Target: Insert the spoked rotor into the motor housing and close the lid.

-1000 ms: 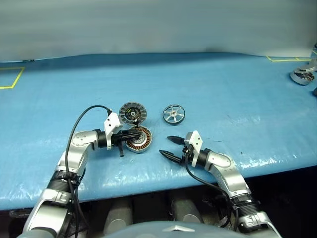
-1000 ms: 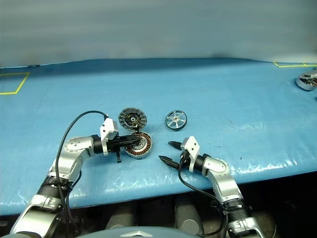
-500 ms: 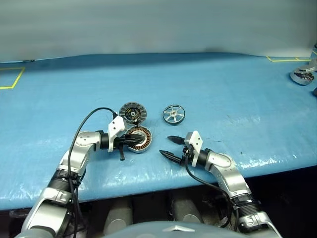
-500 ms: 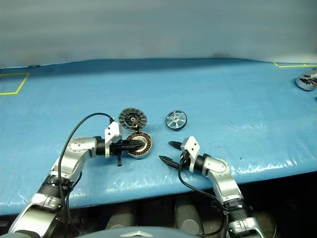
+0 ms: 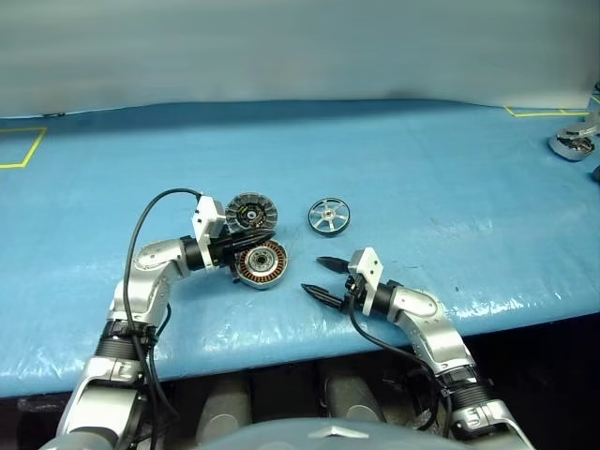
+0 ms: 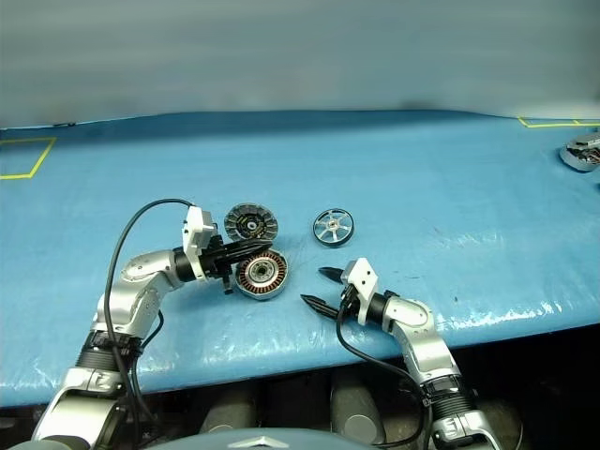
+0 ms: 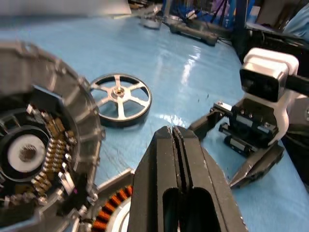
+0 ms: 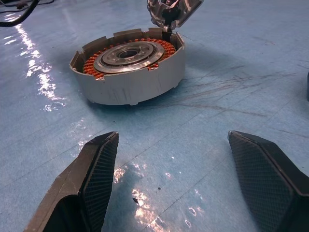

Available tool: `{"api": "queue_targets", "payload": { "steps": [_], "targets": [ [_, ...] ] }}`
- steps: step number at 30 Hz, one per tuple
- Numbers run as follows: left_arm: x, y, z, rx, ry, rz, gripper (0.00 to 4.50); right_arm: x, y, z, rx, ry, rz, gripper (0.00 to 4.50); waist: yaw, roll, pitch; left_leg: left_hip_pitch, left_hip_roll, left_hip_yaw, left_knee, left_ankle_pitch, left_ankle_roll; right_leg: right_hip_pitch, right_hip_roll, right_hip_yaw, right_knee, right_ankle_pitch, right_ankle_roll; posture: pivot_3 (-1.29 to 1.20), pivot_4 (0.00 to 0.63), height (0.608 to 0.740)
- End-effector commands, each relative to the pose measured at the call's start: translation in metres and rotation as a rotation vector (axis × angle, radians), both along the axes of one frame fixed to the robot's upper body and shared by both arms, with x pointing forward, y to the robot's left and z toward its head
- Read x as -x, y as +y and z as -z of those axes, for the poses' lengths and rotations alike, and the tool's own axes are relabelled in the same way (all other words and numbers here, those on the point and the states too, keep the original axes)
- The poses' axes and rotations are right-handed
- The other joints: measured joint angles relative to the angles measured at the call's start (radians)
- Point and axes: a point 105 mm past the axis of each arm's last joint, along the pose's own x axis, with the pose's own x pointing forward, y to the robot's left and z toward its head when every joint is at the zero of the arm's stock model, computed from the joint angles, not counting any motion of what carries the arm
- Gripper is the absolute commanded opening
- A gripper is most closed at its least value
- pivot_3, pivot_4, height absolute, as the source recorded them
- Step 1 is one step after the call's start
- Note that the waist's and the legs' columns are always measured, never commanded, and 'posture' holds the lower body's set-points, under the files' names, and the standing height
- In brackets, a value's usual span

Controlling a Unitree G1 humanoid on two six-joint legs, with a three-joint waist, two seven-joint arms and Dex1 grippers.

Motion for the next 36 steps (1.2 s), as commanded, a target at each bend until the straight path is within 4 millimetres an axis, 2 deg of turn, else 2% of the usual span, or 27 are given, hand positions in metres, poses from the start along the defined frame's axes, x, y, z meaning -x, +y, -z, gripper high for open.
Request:
{"api": "queue_targets", "payload": {
  "steps": [1, 4, 13, 16, 18, 22, 25, 29, 36],
  "targets": [
    [0.001, -0.002, -0.003, -0.046, -0.024, 0.02, 0.06, -0.003, 0.003, -0.008, -0.011, -0.034, -0.014, 3.82, 0.0, 0.0, 0.0, 0.0, 0.0, 0.0, 0.0, 0.0, 0.0, 0.0, 0.0, 0.0, 0.0, 0.0, 0.0, 0.0, 0.15, 0.74],
    [0.002, -0.003, 0.003, -0.07, -0.017, 0.025, 0.06, -0.003, 0.003, -0.009, -0.014, -0.036, -0.009, 3.82, 0.001, 0.0, 0.0, 0.0, 0.0, 0.0, 0.0, 0.0, 0.0, 0.0, 0.0, 0.0, 0.0, 0.0, 0.0, 0.0, 0.15, 0.74],
    [0.018, 0.001, -0.004, -0.049, -0.047, 0.04, 0.06, -0.016, -0.013, -0.012, 0.059, -0.061, 0.117, 3.82, 0.0, 0.0, 0.0, 0.0, 0.0, 0.0, 0.0, 0.0, 0.0, 0.0, 0.0, 0.0, 0.0, 0.0, 0.0, 0.0, 0.15, 0.74],
    [0.024, 0.009, 0.001, -0.068, -0.047, 0.01, 0.06, -0.029, -0.024, -0.029, -0.009, -0.058, 0.217, 3.82, 0.0, 0.0, 0.0, 0.0, 0.0, 0.0, 0.0, 0.0, 0.0, 0.0, 0.0, 0.0, 0.0, 0.0, 0.0, 0.0, 0.15, 0.74],
    [0.028, 0.014, 0.002, -0.068, -0.052, -0.02, 0.06, -0.036, -0.032, -0.036, 0.01, -0.071, 0.26, 3.82, -0.001, 0.001, 0.0, 0.0, 0.0, 0.0, 0.0, 0.0, 0.0, 0.0, 0.0, 0.0, 0.0, 0.0, 0.0, 0.0, 0.15, 0.74],
    [0.035, 0.023, 0.004, -0.101, -0.064, -0.089, 0.0, -0.049, -0.045, -0.048, 0.132, -0.151, 0.308, 4.49, 0.001, 0.001, 0.001, 0.0, 0.0, 0.0, 0.0, 0.0, 0.0, -0.001, 0.0, 0.001, 0.0, 0.0, 0.0, 0.0, 0.15, 0.74],
    [0.041, 0.024, 0.001, -0.092, -0.077, -0.127, 0.0, -0.066, -0.055, -0.061, 0.279, -0.26, 0.372, 4.49, 0.001, 0.001, 0.001, -0.001, 0.0, 0.0, -0.001, 0.0, 0.0, -0.002, 0.0, 0.0, -0.001, 0.0, 0.0, 0.0, 0.15, 0.74],
    [0.044, 0.027, 0.003, -0.095, -0.082, -0.162, 0.0, -0.082, -0.053, -0.078, 0.368, -0.303, 0.323, 4.49, -0.003, 0.002, 0.002, -0.002, 0.0, 0.001, 0.0, 0.0, 0.0, -0.002, 0.0, 0.001, -0.001, 0.0, 0.0, 0.0, 0.15, 0.74],
    [0.045, 0.031, 0.009, -0.086, -0.072, -0.217, 0.0, -0.108, -0.045, -0.075, 0.547, -0.303, 0.194, 4.49, -0.003, 0.001, 0.002, -0.002, 0.0, 0.001, 0.0, 0.0, 0.0, -0.002, 0.0, 0.001, -0.001, 0.0, 0.0, 0.0, 0.15, 0.74]
  ]
}}
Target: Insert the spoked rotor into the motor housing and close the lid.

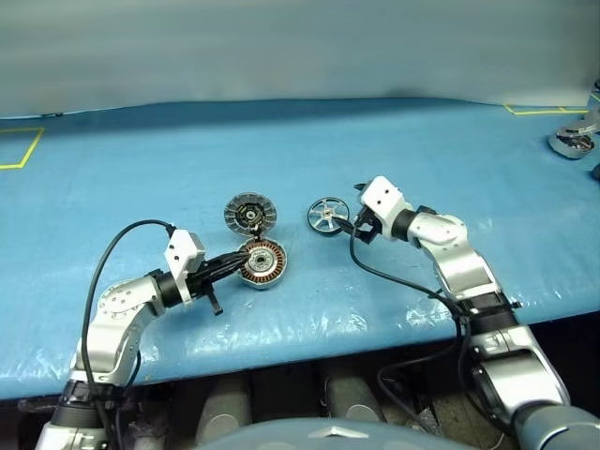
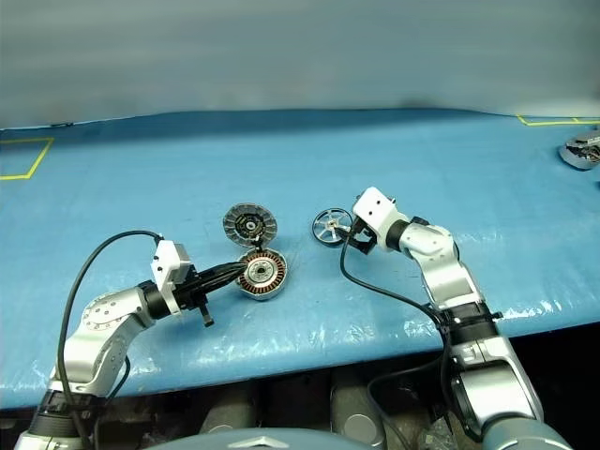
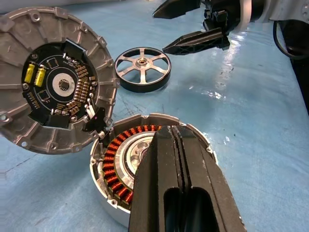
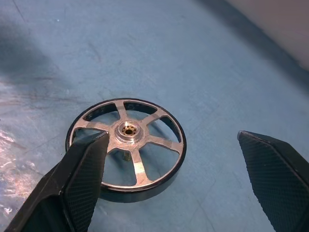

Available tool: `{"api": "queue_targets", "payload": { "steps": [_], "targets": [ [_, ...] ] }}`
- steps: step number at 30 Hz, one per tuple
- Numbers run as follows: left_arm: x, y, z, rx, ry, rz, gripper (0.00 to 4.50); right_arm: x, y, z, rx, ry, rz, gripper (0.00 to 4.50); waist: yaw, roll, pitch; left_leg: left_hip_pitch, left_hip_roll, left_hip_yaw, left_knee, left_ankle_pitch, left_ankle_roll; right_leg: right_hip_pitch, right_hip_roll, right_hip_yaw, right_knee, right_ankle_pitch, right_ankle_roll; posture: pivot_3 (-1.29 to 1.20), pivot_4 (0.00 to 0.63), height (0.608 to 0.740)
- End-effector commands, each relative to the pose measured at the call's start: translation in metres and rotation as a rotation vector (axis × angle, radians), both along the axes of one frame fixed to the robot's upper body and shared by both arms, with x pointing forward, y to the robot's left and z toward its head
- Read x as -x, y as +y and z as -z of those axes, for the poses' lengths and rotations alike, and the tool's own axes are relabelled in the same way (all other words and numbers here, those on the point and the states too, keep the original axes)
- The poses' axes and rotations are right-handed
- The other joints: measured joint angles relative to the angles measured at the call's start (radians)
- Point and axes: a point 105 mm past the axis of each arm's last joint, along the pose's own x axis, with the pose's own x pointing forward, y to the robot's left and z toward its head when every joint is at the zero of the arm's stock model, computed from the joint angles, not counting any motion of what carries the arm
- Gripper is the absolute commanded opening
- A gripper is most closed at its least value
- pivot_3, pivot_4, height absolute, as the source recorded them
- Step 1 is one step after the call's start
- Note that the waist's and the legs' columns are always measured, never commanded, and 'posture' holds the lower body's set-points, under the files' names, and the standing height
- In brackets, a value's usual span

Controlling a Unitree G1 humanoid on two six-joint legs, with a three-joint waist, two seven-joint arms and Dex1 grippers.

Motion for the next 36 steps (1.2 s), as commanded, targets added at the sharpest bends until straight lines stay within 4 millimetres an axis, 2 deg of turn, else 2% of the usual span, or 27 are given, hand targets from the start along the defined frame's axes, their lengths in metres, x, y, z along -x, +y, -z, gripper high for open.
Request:
{"api": "queue_targets", "payload": {
  "steps": [1, 12, 22, 28, 31, 36],
  "targets": [
    [0.0, 0.0, -0.009, 0.012, -0.057, -0.016, 0.0, -0.006, 0.003, 0.0, 0.07, 0.006, -0.046, 4.49, 0.001, 0.0, 0.0, 0.0, 0.0, 0.0, 0.0, 0.0, 0.0, 0.0, 0.0, 0.0, 0.0, 0.0, 0.0, 0.0, 0.15, 0.74],
    [0.006, 0.003, -0.001, 0.028, -0.042, -0.066, 0.0, -0.001, 0.015, 0.003, 0.129, 0.025, -0.101, 4.49, 0.003, 0.0, 0.0, -0.001, 0.0, 0.0, 0.0, 0.0, 0.001, 0.0, 0.0, 0.0, -0.001, 0.0, 0.001, 0.0, 0.15, 0.74],
    [0.002, 0.004, 0.001, 0.016, -0.039, -0.074, 0.0, 0.003, 0.017, 0.017, 0.165, 0.057, -0.094, 4.49, 0.002, 0.0, 0.0, -0.001, 0.0, 0.0, 0.0, 0.0, 0.001, 0.0, 0.0, 0.0, -0.001, 0.0, 0.001, 0.0, 0.15, 0.74],
    [0.002, 0.006, 0.002, 0.006, -0.04, -0.088, 0.0, 0.006, 0.018, 0.031, 0.179, 0.126, -0.11, 4.49, 0.002, 0.0, 0.0, 0.0, 0.0, 0.0, 0.0, 0.0, 0.001, 0.0, 0.0, 0.0, -0.001, 0.0, 0.001, 0.0, 0.15, 0.74],
    [0.002, 0.007, 0.003, 0.002, -0.04, -0.095, 0.0, 0.007, 0.018, 0.044, 0.173, 0.182, -0.116, 3.92, -0.001, 0.0, 0.0, 0.001, 0.0, 0.0, 0.0, -0.001, 0.001, 0.002, 0.0, 0.0, -0.001, 0.0, 0.001, 0.0, 0.15, 0.74],
    [0.002, 0.009, 0.003, -0.002, -0.042, -0.107, 0.0, 0.006, 0.016, 0.055, 0.185, 0.225, -0.117, 2.26, -0.002, -0.001, -0.001, 0.004, 0.0, 0.0, 0.0, 0.0, 0.001, 0.004, 0.0, 0.0, 0.0, -0.001, 0.001, 0.0, 0.15, 0.74]
  ]
}}
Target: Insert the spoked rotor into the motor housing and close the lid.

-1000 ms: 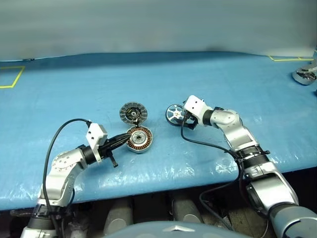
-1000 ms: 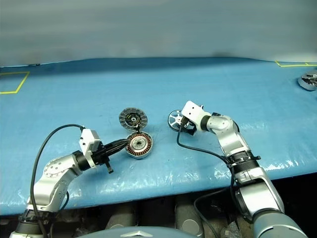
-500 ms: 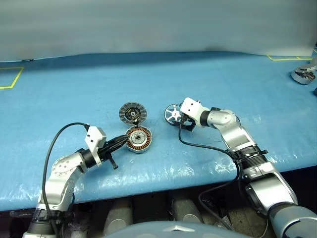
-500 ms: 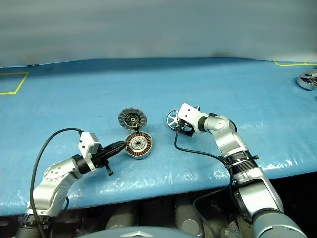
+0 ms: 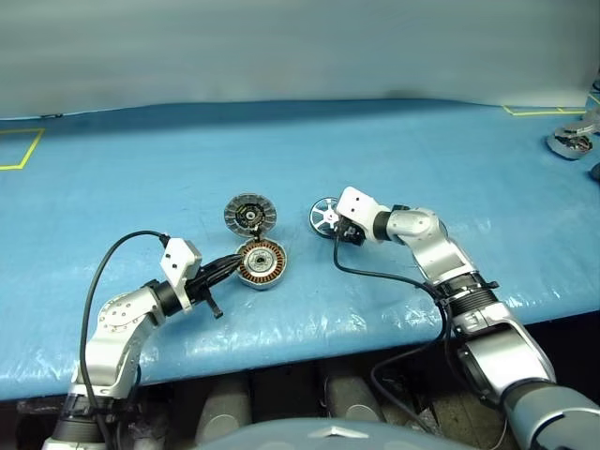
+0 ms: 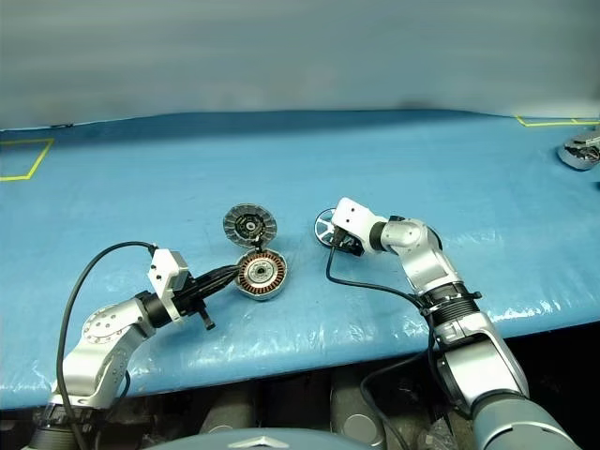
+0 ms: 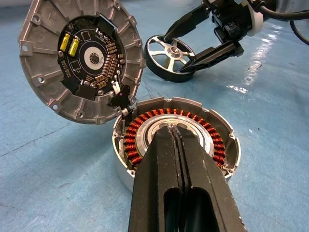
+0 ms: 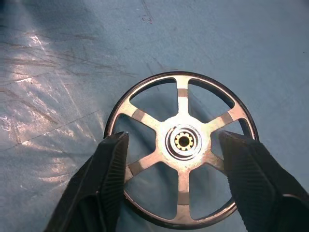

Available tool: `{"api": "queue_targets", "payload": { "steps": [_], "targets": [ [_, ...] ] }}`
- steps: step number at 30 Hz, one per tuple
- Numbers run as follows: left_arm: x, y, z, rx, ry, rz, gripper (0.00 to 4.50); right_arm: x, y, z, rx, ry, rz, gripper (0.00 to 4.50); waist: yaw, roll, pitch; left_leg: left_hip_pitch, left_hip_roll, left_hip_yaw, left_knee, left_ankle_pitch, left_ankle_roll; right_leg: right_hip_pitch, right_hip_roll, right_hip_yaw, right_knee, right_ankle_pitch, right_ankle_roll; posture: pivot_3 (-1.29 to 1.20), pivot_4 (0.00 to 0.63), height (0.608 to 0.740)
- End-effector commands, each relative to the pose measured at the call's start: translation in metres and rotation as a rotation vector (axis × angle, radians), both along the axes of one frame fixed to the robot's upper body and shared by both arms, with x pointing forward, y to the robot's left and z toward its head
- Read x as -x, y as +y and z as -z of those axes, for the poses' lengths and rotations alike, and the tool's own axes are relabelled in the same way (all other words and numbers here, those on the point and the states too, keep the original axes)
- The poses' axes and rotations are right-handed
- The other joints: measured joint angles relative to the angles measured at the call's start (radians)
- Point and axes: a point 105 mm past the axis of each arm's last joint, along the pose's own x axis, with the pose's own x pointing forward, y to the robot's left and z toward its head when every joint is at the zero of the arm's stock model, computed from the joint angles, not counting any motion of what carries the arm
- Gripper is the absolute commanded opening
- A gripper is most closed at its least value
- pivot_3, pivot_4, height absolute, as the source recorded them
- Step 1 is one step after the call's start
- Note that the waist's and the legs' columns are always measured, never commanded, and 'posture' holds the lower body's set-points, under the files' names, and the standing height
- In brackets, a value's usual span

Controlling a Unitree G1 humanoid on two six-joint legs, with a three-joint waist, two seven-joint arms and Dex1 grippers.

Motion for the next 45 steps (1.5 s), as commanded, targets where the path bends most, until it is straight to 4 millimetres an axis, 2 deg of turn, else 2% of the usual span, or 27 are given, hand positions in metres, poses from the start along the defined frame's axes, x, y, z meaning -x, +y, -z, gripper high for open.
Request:
{"api": "queue_targets", "payload": {
  "steps": [1, 2, 9, 14, 18, 22, 25, 27, 34, 39, 45],
  "targets": [
    [-0.001, 0.003, -0.007, -0.004, -0.042, -0.01, 0.0, 0.008, -0.005, 0.027, 0.046, 0.096, -0.002, 1.96, 0.0, -0.001, -0.001, 0.0, 0.0, 0.0, 0.0, 0.0, 0.0, 0.0, 0.0, 0.0, 0.0, 0.0, 0.0, 0.0, 0.15, 0.74],
    [0.0, 0.003, -0.007, -0.004, -0.041, -0.012, 0.0, 0.009, -0.005, 0.028, 0.043, 0.102, -0.007, 1.71, -0.002, -0.003, -0.002, 0.0, 0.0, 0.0, 0.0, 0.0, 0.0, 0.0, 0.0, 0.0, 0.0, 0.0, 0.0, 0.0, 0.15, 0.74],
    [-0.001, 0.004, -0.007, -0.007, -0.037, -0.015, 0.0, 0.014, -0.007, 0.042, 0.042, 0.178, -0.021, 1.67, -0.001, -0.008, -0.006, 0.002, 0.0, 0.0, 0.0, 0.0, 0.0, 0.001, 0.0, 0.0, 0.001, 0.0, 0.0, 0.0, 0.15, 0.74],
    [-0.001, 0.007, -0.009, 0.011, -0.043, -0.022, 0.0, 0.008, -0.007, 0.021, -0.083, 0.105, 0.018, 1.67, 0.0, -0.009, -0.007, 0.002, 0.0, 0.0, 0.0, 0.0, 0.0, 0.001, 0.0, 0.0, 0.0, 0.0, 0.0, 0.0, 0.15, 0.74],
    [0.001, 0.013, -0.01, 0.033, -0.042, -0.033, 0.0, 0.015, -0.004, -0.01, -0.249, 0.029, 0.02, 1.67, 0.002, -0.008, -0.006, 0.001, 0.0, 0.0, -0.001, 0.0, 0.0, 0.0, 0.0, 0.0, 0.0, 0.0, 0.0, 0.0, 0.15, 0.74],
    [0.004, 0.015, -0.006, 0.056, -0.025, -0.026, 0.0, 0.041, 0.011, -0.034, -0.406, 0.016, -0.078, 1.67, 0.001, -0.002, -0.002, -0.002, 0.0, 0.0, -0.002, 0.0, 0.0, -0.002, 0.0, 0.0, 0.0, -0.001, -0.001, 0.0, 0.15, 0.74],
    [0.004, 0.018, 0.0, 0.055, -0.015, -0.026, 0.0, 0.066, 0.029, -0.044, -0.486, 0.047, -0.188, 1.67, 0.0, 0.002, 0.001, -0.004, 0.0, 0.0, -0.002, 0.0, 0.0, -0.005, 0.0, 0.0, 0.0, 0.0, -0.001, 0.0, 0.15, 0.74],
    [0.003, 0.02, 0.005, 0.044, -0.003, -0.026, 0.0, 0.074, 0.037, -0.045, -0.505, 0.055, -0.215, 1.67, 0.001, 0.002, 0.001, -0.004, 0.0, 0.0, -0.002, 0.0, 0.0, -0.005, 0.0, 0.0, 0.001, 0.0, -0.001, 0.0, 0.15, 0.74],
    [0.003, 0.019, 0.01, 0.059, 0.003, -0.01, 0.0, 0.086, 0.053, -0.054, -0.556, 0.057, -0.268, 1.67, 0.004, 0.002, 0.002, -0.006, 0.0, 0.0, -0.001, 0.0, 0.0, -0.007, 0.0, 0.0, 0.0, 0.0, -0.001, 0.0, 0.15, 0.74],
    [0.001, 0.019, 0.014, 0.026, 0.007, 0.02, 0.0, 0.088, 0.065, -0.045, -0.525, 0.097, -0.31, 1.67, 0.005, 0.002, 0.001, -0.014, 0.0, 0.0, 0.0, 0.0, 0.0, -0.015, 0.0, 0.0, 0.002, 0.0, 0.0, 0.0, 0.15, 0.74],
    [-0.001, 0.015, 0.015, 0.016, 0.003, 0.045, 0.0, 0.092, 0.079, -0.046, -0.53, 0.14, -0.38, 1.67, 0.006, 0.002, 0.002, -0.015, 0.0, 0.0, 0.0, 0.0, 0.0, -0.015, 0.0, -0.001, 0.002, 0.0, 0.0, 0.0, 0.15, 0.74]
  ]
}}
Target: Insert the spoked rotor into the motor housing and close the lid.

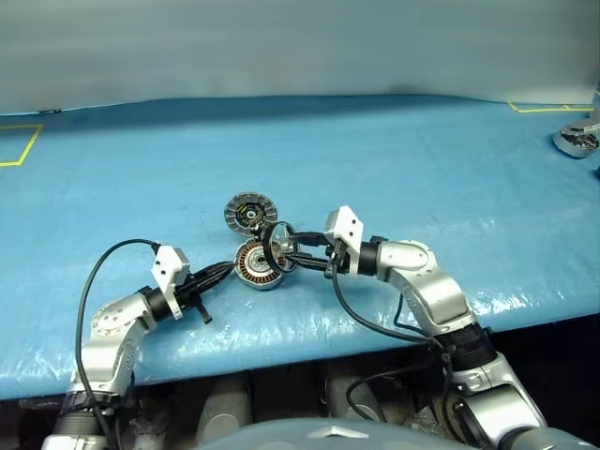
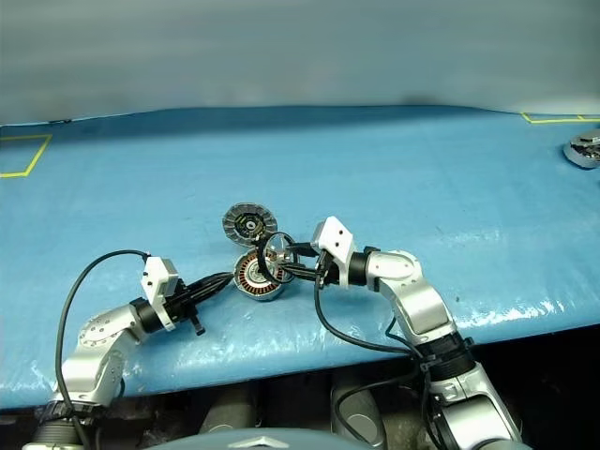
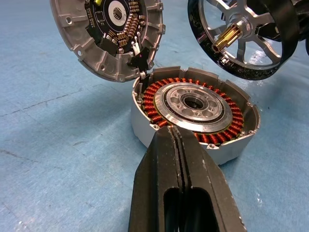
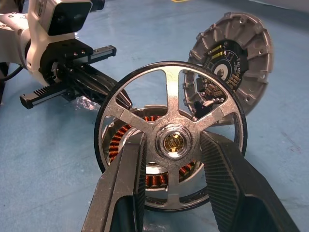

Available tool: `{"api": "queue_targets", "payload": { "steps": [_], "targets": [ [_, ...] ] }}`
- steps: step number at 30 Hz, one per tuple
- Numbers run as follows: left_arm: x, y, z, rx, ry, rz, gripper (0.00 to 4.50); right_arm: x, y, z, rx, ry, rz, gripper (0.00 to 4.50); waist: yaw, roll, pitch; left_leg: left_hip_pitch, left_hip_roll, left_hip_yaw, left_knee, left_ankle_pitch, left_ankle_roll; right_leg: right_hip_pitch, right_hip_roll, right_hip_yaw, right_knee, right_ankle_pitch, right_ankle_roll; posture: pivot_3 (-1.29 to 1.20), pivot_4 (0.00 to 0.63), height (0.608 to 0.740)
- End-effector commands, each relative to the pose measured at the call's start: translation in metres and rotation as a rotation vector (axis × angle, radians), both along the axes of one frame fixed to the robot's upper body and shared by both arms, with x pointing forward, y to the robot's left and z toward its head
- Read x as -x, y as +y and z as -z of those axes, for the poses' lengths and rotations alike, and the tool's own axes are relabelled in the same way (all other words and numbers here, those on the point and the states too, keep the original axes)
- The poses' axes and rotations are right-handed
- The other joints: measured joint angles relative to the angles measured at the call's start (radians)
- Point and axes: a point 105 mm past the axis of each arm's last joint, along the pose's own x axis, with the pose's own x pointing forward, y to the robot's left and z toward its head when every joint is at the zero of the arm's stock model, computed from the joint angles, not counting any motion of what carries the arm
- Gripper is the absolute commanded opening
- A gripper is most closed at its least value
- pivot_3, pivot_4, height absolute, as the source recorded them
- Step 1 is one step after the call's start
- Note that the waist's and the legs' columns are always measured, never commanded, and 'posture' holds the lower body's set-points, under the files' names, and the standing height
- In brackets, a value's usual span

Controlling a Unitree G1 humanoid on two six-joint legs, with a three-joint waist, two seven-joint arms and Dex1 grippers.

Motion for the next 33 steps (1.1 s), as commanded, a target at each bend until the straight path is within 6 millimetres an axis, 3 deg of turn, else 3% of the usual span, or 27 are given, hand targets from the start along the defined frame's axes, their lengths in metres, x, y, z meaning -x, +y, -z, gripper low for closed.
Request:
{"api": "queue_targets", "payload": {
  "steps": [1, 7, 15, 33],
  "targets": [
    [-0.001, -0.004, -0.005, -0.014, -0.038, 0.031, 0.0, 0.002, 0.01, -0.013, -0.028, -0.031, -0.062, 1.67, 0.0, 0.0, 0.0, 0.0, 0.0, 0.0, 0.0, 0.0, 0.0, 0.0, 0.0, 0.0, 0.0, 0.0, 0.0, 0.0, 0.15, 0.74],
    [-0.001, -0.005, -0.003, -0.021, -0.044, 0.044, 0.0, -0.002, 0.018, -0.014, -0.003, -0.048, -0.106, 1.67, 0.0, 0.0, 0.0, 0.0, 0.0, 0.0, 0.0, 0.0, 0.0, 0.0, 0.0, 0.0, 0.0, 0.0, 0.0, 0.0, 0.15, 0.74],
    [-0.003, -0.006, -0.001, -0.021, -0.057, 0.058, 0.0, -0.009, 0.023, -0.001, 0.067, -0.036, -0.146, 1.67, 0.001, 0.0, 0.0, 0.0, 0.0, 0.0, 0.001, 0.0, 0.0, 0.001, 0.0, 0.0, 0.0, 0.0, 0.0, 0.0, 0.15, 0.74],
    [0.002, 0.007, -0.002, -0.037, -0.088, -0.009, 0.0, -0.012, 0.02, 0.009, 0.138, -0.019, -0.16, 1.67, 0.001, 0.0, 0.0, 0.001, 0.0, -0.001, 0.002, 0.0, 0.0, 0.001, 0.0, 0.0, 0.001, 0.0, 0.0, 0.0, 0.15, 0.74]
  ]
}}
